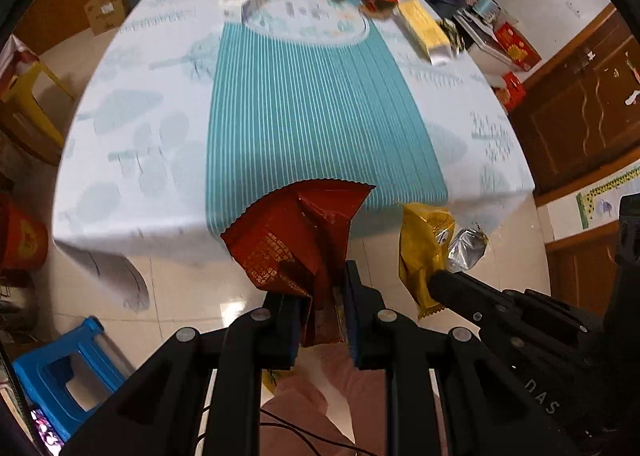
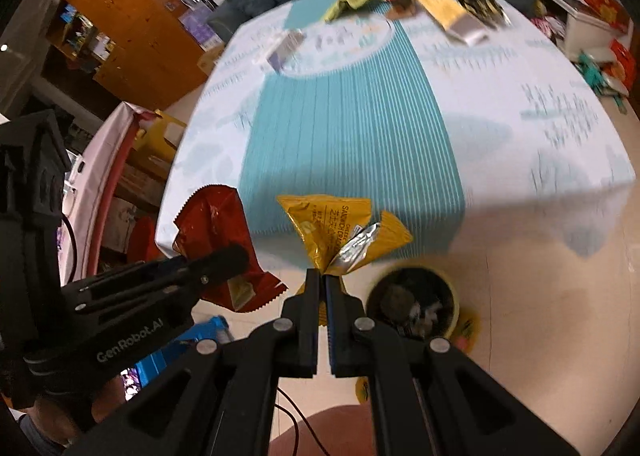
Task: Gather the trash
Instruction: 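Carry the red wrapper and yellow wrapper toward the black bin, then open both tools above the bin, dropping both wrappers inside, then raise both tools and move back toward the remaining items on the table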
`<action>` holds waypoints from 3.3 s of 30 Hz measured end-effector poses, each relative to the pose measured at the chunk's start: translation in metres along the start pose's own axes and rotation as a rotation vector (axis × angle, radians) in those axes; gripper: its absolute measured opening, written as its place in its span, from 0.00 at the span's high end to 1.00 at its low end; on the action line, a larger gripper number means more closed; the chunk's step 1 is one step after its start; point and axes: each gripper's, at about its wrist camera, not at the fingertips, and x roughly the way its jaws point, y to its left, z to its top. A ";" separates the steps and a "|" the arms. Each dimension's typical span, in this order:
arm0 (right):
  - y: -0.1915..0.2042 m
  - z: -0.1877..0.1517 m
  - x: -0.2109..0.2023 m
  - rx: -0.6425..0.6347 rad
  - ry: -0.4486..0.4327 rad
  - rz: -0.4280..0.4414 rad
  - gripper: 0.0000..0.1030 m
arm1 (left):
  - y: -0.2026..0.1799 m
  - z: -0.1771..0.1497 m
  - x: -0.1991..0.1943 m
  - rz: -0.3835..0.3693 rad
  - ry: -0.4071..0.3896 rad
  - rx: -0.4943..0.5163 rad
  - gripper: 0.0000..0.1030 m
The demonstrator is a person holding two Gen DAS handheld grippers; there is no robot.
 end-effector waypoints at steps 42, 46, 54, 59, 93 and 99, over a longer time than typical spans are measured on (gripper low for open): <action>-0.191 -0.114 0.331 0.317 0.346 -0.048 0.64 | 0.078 -0.096 0.323 -0.010 0.165 -0.245 0.23; -0.191 -0.114 0.332 0.333 0.351 -0.058 0.56 | 0.083 -0.096 0.320 -0.022 0.145 -0.261 0.15; -0.189 -0.110 0.328 0.343 0.322 -0.062 0.56 | 0.087 -0.093 0.308 -0.037 0.111 -0.249 0.11; -0.189 -0.107 0.326 0.350 0.308 -0.062 0.55 | 0.085 -0.094 0.300 -0.041 0.093 -0.243 0.11; -0.113 -0.070 0.082 0.283 0.133 -0.012 0.55 | 0.009 -0.070 0.012 -0.014 -0.031 -0.054 0.11; -0.083 -0.043 0.007 0.206 0.010 -0.013 0.55 | -0.006 -0.039 -0.066 0.011 -0.167 -0.021 0.11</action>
